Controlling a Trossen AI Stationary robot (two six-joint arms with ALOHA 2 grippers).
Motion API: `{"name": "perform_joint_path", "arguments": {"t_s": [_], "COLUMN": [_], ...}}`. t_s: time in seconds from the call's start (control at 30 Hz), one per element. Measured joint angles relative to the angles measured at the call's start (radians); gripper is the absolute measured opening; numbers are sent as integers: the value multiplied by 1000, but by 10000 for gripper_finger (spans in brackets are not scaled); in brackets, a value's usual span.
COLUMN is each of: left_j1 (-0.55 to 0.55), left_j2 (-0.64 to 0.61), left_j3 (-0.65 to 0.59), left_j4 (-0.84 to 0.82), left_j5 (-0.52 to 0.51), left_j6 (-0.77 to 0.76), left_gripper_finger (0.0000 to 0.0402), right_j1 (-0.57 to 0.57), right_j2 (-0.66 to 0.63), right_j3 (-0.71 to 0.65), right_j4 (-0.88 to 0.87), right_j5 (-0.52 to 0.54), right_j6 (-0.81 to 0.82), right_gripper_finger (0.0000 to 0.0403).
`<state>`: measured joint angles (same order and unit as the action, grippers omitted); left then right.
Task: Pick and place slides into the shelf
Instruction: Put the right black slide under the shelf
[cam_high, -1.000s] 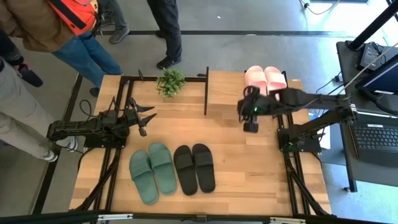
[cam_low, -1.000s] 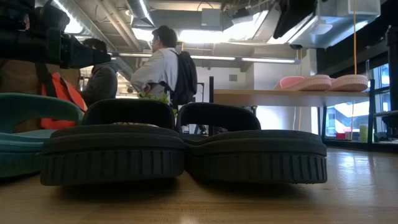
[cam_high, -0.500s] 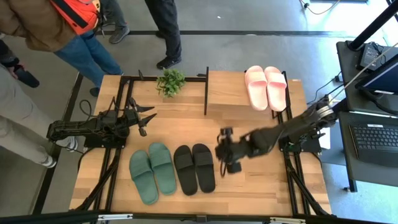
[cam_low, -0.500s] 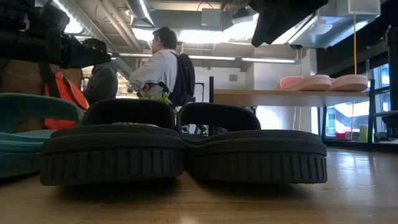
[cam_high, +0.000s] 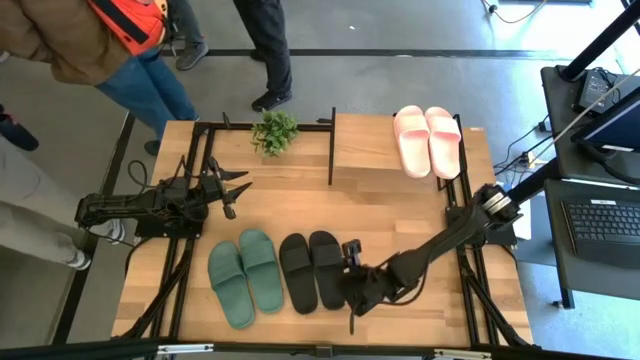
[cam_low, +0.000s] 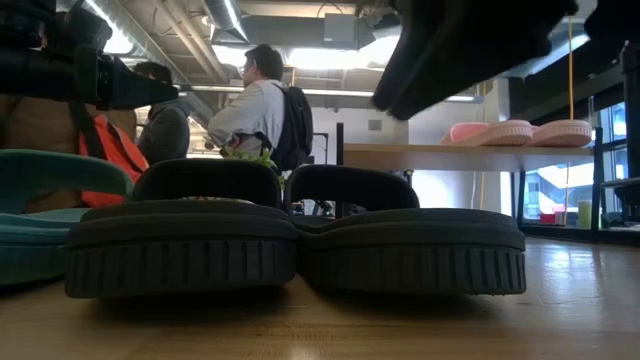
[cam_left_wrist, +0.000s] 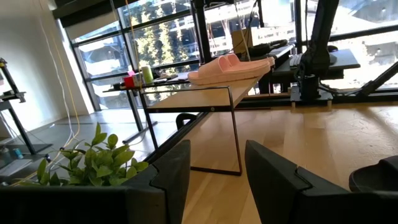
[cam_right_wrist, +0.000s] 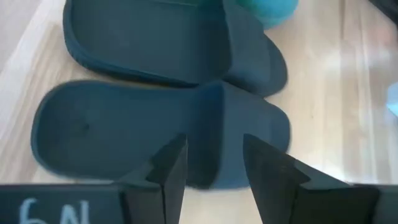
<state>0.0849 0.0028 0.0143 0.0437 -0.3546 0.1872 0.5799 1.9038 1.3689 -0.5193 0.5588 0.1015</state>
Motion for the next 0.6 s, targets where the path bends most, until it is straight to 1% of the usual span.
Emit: {"name": "perform_joint_path", "arguments": {"t_s": [0.1,0.33,0.6], "left_j1": [0,0,0], "left_j2": [0,0,0], "left_j3": [0,0,0], "left_j4": [0,0,0], "left_j5": [0,0,0], "left_j6": [6,7,7], "left_gripper_finger": [145,145,145], "right_j1": [-4,-27,-80], "right_j2": [36,92,123], "right_j3": [0,0,0], "right_j4": [22,30,32], "right_j5": [3,109,113], "right_j6": [0,0,-1], "right_gripper_finger": [156,156,156]}}
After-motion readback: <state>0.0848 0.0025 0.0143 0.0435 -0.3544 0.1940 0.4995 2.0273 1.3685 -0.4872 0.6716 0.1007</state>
